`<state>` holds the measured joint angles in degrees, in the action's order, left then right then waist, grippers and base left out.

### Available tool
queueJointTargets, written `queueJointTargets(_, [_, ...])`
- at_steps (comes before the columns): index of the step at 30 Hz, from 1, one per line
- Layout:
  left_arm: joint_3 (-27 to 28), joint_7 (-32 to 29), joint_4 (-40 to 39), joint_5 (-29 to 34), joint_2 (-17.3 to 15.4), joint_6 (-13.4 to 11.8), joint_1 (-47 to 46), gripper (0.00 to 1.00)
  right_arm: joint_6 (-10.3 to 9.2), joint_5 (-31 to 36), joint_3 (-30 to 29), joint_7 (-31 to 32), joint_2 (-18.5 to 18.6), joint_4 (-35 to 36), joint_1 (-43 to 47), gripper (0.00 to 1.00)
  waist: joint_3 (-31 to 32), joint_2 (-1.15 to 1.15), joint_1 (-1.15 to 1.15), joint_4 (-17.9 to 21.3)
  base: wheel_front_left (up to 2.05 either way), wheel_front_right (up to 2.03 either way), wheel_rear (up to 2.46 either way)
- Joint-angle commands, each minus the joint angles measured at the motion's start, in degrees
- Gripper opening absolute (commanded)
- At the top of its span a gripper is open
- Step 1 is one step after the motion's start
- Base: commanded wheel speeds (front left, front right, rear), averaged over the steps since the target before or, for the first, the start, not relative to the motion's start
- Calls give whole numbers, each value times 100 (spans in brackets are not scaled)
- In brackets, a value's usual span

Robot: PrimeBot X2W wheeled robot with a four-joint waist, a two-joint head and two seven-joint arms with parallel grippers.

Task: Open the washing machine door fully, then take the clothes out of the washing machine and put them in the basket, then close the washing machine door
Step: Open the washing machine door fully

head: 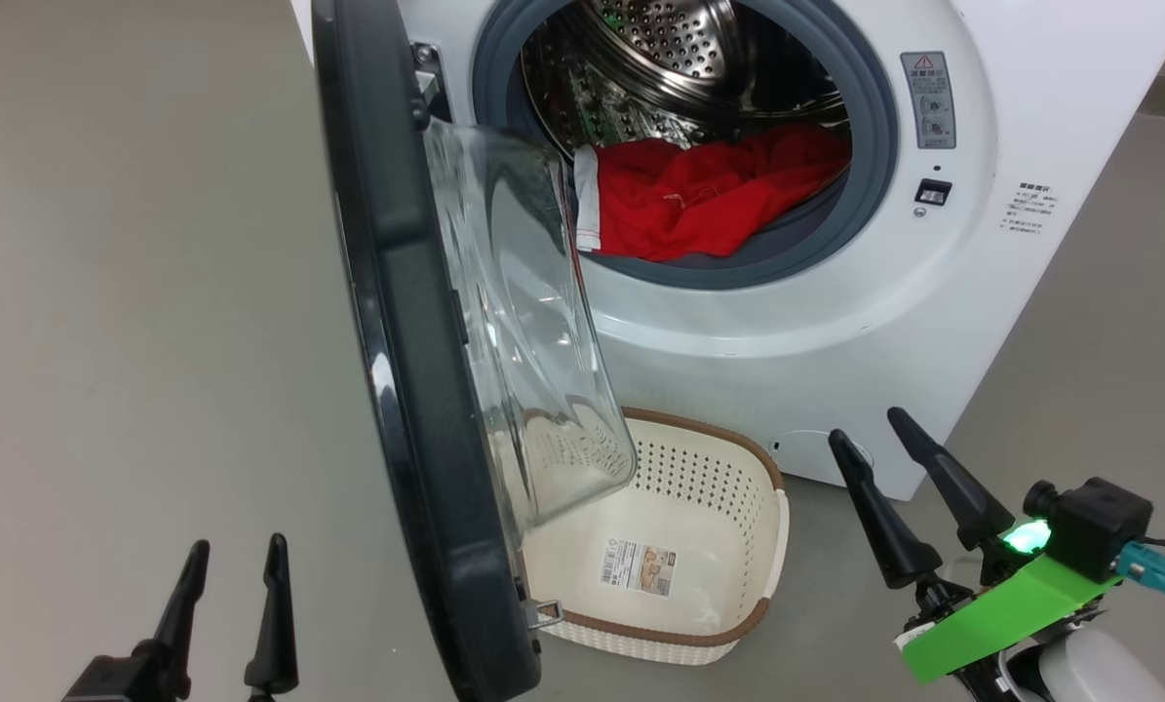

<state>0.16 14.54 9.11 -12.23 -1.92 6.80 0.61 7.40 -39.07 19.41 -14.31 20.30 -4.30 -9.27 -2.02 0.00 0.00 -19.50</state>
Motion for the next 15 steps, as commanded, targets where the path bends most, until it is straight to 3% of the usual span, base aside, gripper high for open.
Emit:
queueJointTargets(1, [176,46,-174,-28,-96,-33,-224,100,9,278,25,-67,5,64,40,100,-2,0,0,-7,0,0,0])
queueJointTargets(15, [166,46,-205,-75,-96,-62,-228,100,9,854,-229,-68,-255,-134,140,100,12,0,0,-84,0,0,0])
